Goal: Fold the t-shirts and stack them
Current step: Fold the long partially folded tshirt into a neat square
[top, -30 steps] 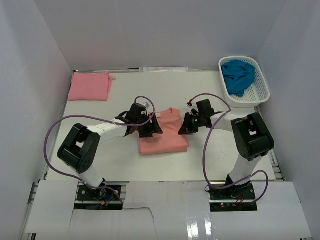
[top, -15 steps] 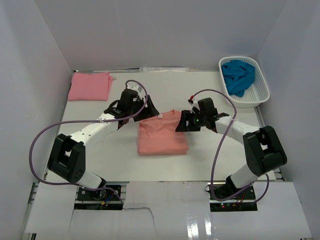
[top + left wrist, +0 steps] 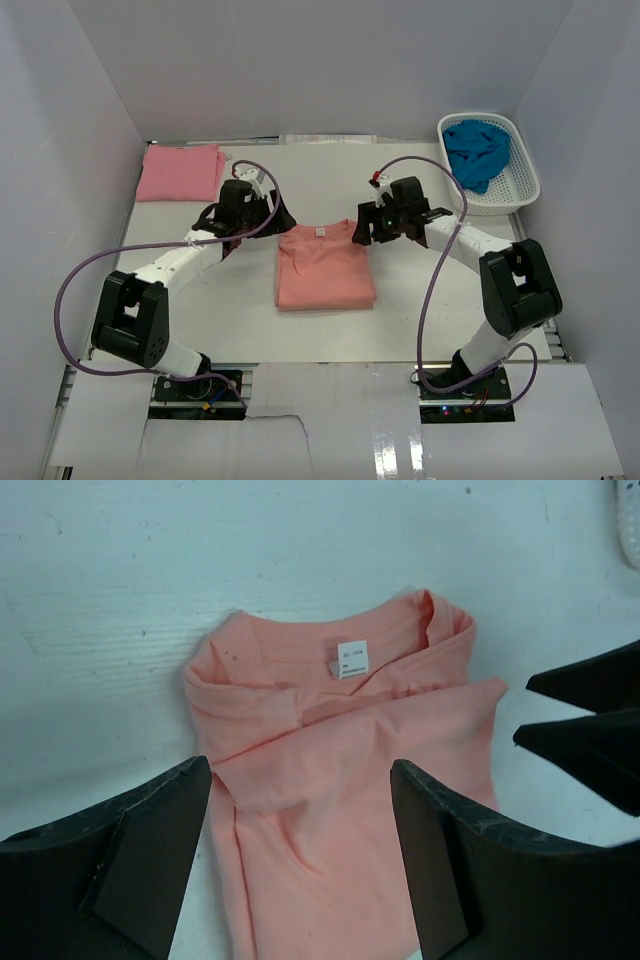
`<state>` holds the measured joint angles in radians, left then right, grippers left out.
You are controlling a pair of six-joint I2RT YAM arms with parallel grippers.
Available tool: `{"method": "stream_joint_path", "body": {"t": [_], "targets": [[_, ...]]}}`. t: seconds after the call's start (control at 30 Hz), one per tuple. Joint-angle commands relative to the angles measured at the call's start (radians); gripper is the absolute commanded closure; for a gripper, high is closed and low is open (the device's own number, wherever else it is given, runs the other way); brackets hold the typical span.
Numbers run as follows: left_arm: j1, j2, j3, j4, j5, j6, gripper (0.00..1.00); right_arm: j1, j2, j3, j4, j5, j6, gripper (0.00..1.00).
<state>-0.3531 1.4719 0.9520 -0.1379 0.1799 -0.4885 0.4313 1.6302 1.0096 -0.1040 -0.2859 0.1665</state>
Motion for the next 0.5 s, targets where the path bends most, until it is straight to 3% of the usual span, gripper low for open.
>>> {"method": "stream_joint_path", "body": {"t": [0.0, 0.47], "targets": [[-0.020, -0.056, -0.033, 0.037, -0.017, 0.063, 0.17, -0.005, 0.061, 0.073, -0.005, 0.010, -0.038, 0.30], [-0.032, -0.059, -0.019, -0.032, -0.030, 0.074, 0.18, -0.005, 0.106, 0.083, -0.016, -0.009, -0.018, 0.39]]}}
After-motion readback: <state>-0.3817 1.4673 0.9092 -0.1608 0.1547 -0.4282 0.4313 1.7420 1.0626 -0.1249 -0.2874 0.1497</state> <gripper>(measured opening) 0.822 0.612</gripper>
